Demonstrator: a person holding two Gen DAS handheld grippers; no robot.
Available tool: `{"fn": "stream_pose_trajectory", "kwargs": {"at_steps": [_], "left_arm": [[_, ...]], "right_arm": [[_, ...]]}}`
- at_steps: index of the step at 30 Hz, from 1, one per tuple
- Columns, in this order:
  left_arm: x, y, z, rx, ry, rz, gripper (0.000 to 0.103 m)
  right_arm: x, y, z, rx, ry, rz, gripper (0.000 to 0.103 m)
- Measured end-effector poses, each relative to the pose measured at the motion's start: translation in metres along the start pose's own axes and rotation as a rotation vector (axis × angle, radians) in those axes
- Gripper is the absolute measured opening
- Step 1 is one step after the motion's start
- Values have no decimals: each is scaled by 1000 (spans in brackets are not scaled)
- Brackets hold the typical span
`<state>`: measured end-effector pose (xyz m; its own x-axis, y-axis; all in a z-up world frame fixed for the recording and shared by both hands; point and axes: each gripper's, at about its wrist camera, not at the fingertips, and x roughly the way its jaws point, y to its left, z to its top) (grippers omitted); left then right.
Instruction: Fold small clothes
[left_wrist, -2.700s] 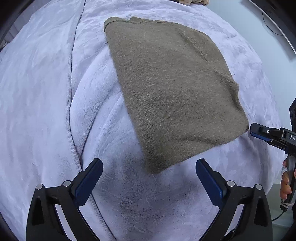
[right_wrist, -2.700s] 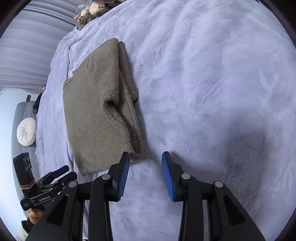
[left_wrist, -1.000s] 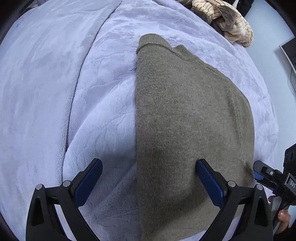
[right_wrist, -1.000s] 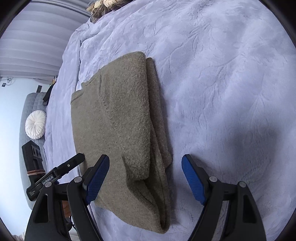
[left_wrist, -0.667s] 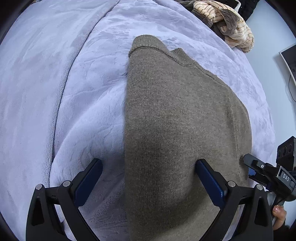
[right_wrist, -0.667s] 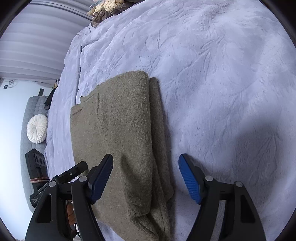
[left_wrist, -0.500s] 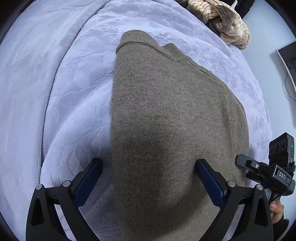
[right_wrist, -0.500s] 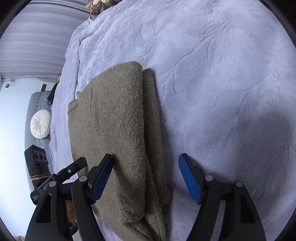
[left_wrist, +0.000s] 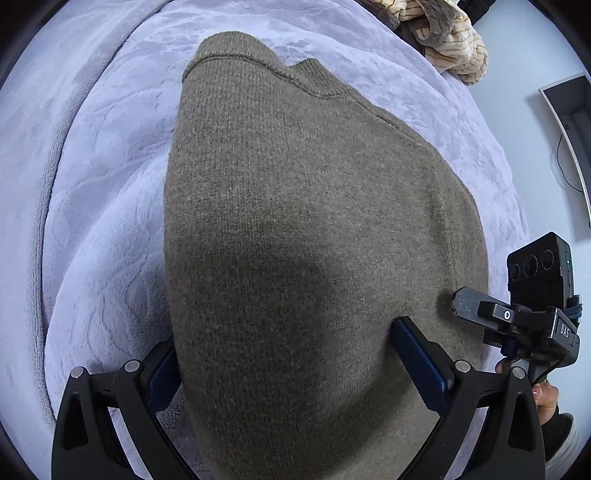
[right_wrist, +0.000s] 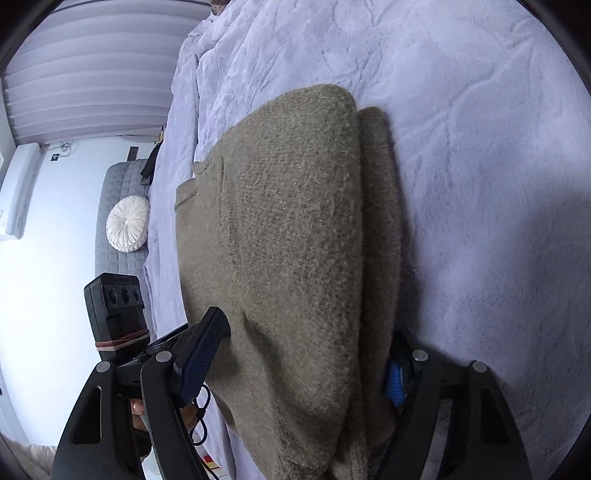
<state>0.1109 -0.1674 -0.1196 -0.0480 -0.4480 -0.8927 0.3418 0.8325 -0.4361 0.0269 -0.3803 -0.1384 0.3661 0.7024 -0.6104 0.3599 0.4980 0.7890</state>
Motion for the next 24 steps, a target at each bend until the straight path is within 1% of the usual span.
{"fn": "stream_pose_trajectory", "kwargs": {"at_steps": [2, 3, 4, 5, 6, 7, 8, 10, 12, 16, 20, 24], "left_arm": [[0, -1, 1, 4, 0, -3, 102], [-1, 0, -1, 7, -1, -3, 102], [-2, -1, -1, 11, -4, -1, 99], [-9, 4, -8, 17, -10, 2, 95], [-11, 3, -9, 29, -19, 5, 88], [-15, 3, -11, 36, -25, 3, 78], [-19, 3, -12, 43, -31, -8, 73], [-28, 8, -13, 47, -35, -38, 54], [-40, 12, -13, 45, -38, -78, 49], [-66, 10, -19, 71, -55, -106, 48], [-96, 12, -31, 82, -70, -126, 48], [-127, 24, -51, 82, -69, -141, 48]], "right_arm": [[1, 1, 0, 13, -6, -2, 77], [1, 2, -1, 13, -3, -13, 70], [3, 3, -1, 11, 7, -32, 62], [5, 3, -2, 15, 17, -40, 48], [4, 2, -3, 28, 18, -25, 44], [4, 3, -4, 40, 15, -4, 38], [3, 5, -5, 44, 10, 16, 36], [1, 10, -9, 62, 2, 62, 36], [-1, 15, -14, 85, -9, 111, 35], [-6, 32, -25, 110, -22, 186, 36], [-10, 54, -40, 97, -13, 203, 36], [-18, 69, -60, 96, -12, 226, 36]]}}
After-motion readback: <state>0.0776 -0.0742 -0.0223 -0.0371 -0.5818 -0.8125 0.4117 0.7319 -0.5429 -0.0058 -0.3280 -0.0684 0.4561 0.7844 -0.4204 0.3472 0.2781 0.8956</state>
